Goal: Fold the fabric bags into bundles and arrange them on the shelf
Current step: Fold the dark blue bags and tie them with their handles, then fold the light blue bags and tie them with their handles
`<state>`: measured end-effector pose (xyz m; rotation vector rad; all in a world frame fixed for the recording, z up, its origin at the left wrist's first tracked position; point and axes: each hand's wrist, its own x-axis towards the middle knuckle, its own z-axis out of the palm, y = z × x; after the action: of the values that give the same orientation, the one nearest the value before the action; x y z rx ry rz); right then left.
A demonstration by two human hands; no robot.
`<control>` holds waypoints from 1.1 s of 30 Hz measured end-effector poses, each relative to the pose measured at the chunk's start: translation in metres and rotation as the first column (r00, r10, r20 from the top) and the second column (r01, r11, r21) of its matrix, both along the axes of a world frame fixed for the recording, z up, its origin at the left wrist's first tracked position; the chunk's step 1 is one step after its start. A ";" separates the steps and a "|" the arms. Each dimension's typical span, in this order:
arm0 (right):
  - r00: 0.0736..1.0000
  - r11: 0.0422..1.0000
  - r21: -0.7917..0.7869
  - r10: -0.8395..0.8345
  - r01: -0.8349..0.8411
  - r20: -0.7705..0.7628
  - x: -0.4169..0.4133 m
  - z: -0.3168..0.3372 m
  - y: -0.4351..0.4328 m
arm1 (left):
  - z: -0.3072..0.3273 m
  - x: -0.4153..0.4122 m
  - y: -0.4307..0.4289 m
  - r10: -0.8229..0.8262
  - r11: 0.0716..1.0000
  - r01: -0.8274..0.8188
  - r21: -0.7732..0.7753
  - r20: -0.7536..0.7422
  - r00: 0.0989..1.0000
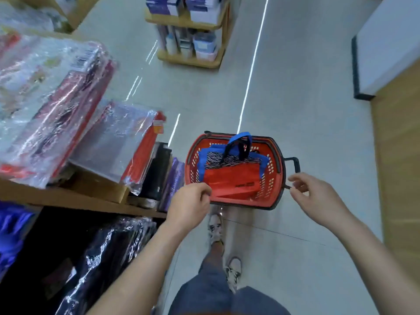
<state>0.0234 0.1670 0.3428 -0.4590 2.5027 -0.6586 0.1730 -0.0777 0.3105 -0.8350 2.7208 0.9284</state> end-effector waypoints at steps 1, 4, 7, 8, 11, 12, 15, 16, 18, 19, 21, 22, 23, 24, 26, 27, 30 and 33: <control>0.998 0.999 -0.013 -0.052 0.052 0.019 -0.007 -0.008 0.001 | -0.015 -0.014 0.000 0.012 0.999 -0.013 0.035 0.025 1.000; 0.980 0.982 -0.007 -0.186 0.187 0.069 -0.028 -0.040 0.001 | -0.060 -0.052 -0.003 0.027 0.991 -0.039 0.125 0.091 0.996; 0.961 0.965 -0.001 -0.263 0.264 0.085 -0.051 -0.081 -0.008 | -0.111 -0.088 -0.011 0.010 0.991 -0.031 0.133 0.154 0.988; 0.956 0.959 -0.005 -0.281 0.282 0.088 -0.059 -0.096 -0.012 | -0.128 -0.100 -0.015 0.018 0.988 -0.044 0.148 0.170 0.985; 0.939 0.945 -0.008 -0.324 0.327 0.117 -0.083 -0.151 -0.030 | -0.184 -0.130 -0.027 0.054 0.976 -0.096 0.196 0.211 0.976; 0.929 0.939 -0.002 -0.341 0.345 0.145 -0.090 -0.172 -0.035 | -0.203 -0.138 -0.030 0.060 0.974 -0.107 0.201 0.227 0.972; 0.927 0.948 0.000 -0.312 0.319 0.206 -0.115 -0.245 -0.053 | -0.272 -0.167 -0.042 0.034 0.981 -0.087 0.174 0.286 0.958; 0.932 0.956 0.001 -0.287 0.294 0.221 -0.124 -0.273 -0.059 | -0.297 -0.177 -0.046 0.019 0.983 -0.073 0.167 0.304 0.953; 0.933 0.965 -0.012 -0.251 0.263 0.257 -0.142 -0.325 -0.076 | -0.345 -0.196 -0.053 0.034 0.980 -0.093 0.174 0.314 0.949; 0.923 0.961 -0.033 -0.253 0.274 0.288 -0.153 -0.352 -0.085 | -0.368 -0.207 -0.056 0.061 0.975 -0.122 0.185 0.305 0.950; 0.876 0.933 -0.083 -0.296 0.351 0.380 -0.172 -0.395 -0.105 | -0.406 -0.232 -0.062 0.100 0.959 -0.164 0.233 0.266 0.959; 0.847 0.913 -0.106 -0.316 0.394 0.427 -0.180 -0.413 -0.116 | -0.422 -0.244 -0.065 0.103 0.949 -0.170 0.267 0.247 0.964; 0.819 0.892 -0.130 -0.329 0.433 0.470 -0.187 -0.429 -0.126 | -0.436 -0.256 -0.067 0.109 0.932 -0.183 0.313 0.241 0.964; 0.795 0.869 -0.158 -0.336 0.468 0.504 -0.193 -0.442 -0.136 | -0.447 -0.266 -0.070 0.123 0.909 -0.206 0.362 0.241 0.963; 0.761 0.819 -0.227 -0.337 0.528 0.555 -0.202 -0.461 -0.152 | -0.464 -0.279 -0.071 0.144 0.893 -0.227 0.388 0.230 0.963; 0.746 0.794 -0.257 -0.330 0.550 0.578 -0.205 -0.467 -0.158 | -0.470 -0.282 -0.070 0.152 0.904 -0.221 0.367 0.209 0.966; 0.766 0.786 -0.289 -0.330 0.547 0.552 -0.210 -0.478 -0.163 | -0.472 -0.279 -0.065 0.180 0.921 -0.215 0.325 0.134 0.975; 0.895 0.894 -0.185 -0.353 0.409 0.271 -0.218 -0.482 -0.152 | -0.467 -0.267 -0.070 0.032 0.977 -0.070 0.203 0.185 0.982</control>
<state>-0.1941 0.0150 -0.1388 0.0431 2.3139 -1.1076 -0.0938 -0.1478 -0.1570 -0.9036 2.4088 1.0706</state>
